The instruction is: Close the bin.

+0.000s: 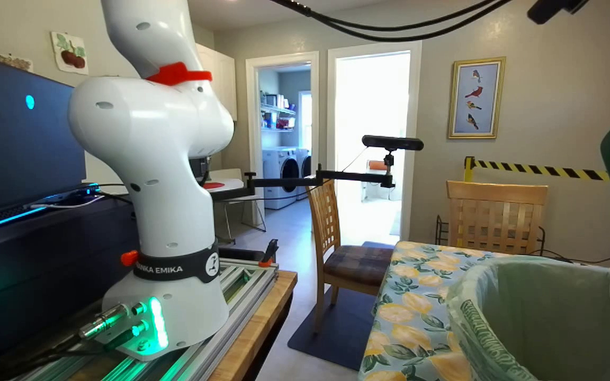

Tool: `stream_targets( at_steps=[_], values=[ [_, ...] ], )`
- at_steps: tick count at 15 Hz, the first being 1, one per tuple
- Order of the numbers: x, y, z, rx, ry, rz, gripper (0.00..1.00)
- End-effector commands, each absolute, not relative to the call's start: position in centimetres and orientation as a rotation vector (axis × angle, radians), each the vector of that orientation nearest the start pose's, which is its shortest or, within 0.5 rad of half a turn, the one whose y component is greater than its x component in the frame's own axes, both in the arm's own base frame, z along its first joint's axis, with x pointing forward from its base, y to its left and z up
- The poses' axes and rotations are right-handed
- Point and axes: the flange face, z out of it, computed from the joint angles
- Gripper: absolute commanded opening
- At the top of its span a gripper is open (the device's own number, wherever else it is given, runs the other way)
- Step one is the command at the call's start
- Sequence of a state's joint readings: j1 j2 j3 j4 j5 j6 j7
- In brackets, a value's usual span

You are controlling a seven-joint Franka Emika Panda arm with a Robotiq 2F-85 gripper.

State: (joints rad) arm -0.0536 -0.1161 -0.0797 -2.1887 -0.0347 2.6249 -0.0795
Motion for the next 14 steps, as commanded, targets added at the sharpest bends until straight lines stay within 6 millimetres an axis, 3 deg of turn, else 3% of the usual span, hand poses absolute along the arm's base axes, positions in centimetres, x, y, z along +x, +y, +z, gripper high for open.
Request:
stream_targets(
  at_steps=[1, 4, 8, 11, 14],
  values=[
    [54.9, -5.3, 49.7, -2.930, 0.028, -0.782, 1.00],
    [53.6, -5.0, 49.4, -2.890, 0.017, -0.560, 1.00],
    [52.0, -6.2, 49.6, -2.958, 0.050, -0.303, 1.00],
    [51.1, -6.4, 50.1, -2.977, 0.023, -0.157, 1.00],
    [50.3, -5.9, 50.8, -2.995, -0.002, -0.120, 1.00]
  ],
)
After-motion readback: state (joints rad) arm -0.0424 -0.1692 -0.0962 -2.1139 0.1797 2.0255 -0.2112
